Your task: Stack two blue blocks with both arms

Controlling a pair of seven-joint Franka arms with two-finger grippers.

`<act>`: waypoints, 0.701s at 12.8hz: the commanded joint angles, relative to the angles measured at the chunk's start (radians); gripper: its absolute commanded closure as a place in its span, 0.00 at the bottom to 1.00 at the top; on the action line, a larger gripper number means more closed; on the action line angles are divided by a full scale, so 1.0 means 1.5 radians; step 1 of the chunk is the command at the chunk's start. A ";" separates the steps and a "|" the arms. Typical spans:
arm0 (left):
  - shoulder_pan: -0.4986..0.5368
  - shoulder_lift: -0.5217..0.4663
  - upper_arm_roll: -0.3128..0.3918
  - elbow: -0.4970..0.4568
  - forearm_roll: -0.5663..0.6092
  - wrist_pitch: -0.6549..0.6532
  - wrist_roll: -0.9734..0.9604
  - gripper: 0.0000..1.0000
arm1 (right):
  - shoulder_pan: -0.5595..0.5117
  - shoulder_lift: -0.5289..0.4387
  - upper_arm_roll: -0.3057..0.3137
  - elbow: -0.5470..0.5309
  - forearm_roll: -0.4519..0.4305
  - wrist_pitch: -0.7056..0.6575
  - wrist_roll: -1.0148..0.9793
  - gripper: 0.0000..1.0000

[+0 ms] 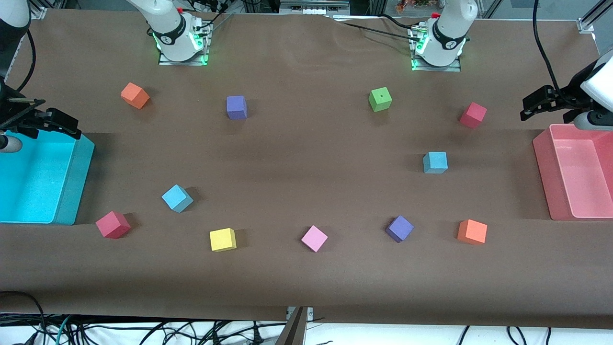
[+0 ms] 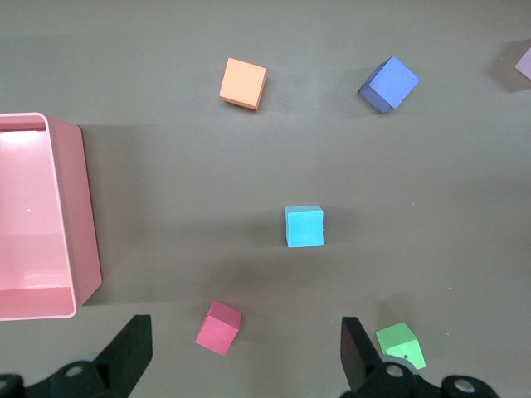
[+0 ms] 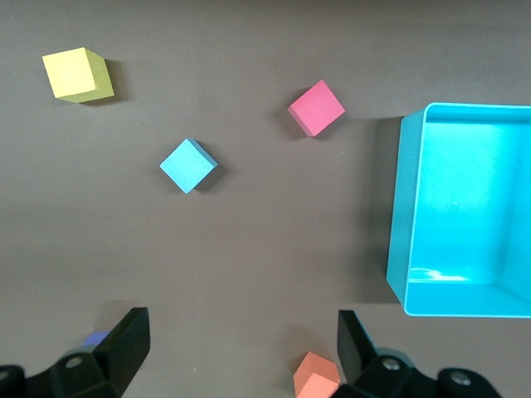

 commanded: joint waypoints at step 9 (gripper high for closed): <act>0.002 0.002 0.001 0.007 0.012 0.001 0.006 0.00 | -0.010 0.003 0.008 0.012 0.008 -0.010 0.004 0.00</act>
